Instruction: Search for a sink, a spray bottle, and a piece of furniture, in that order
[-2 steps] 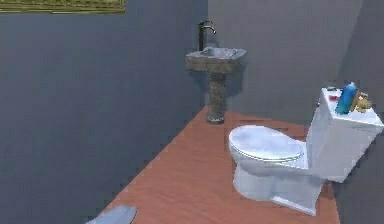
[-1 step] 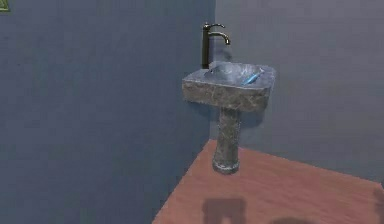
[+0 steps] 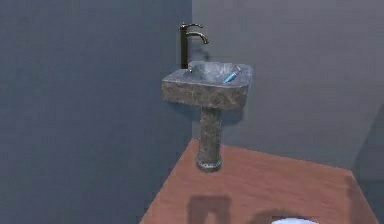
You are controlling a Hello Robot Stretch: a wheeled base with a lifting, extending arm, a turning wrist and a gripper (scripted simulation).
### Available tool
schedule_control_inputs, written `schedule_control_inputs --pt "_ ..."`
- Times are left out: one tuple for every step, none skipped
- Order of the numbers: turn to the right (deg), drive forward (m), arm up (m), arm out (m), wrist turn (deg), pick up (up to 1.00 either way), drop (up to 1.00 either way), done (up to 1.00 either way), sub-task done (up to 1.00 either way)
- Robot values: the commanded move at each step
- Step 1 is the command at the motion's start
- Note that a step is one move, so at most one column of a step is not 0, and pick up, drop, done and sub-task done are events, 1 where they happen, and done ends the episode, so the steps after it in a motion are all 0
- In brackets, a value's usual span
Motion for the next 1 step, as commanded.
schedule_control_inputs --pt "0.0 0.1 0.0 0.0 0.0 0.0 0.0 0.0 0.0"
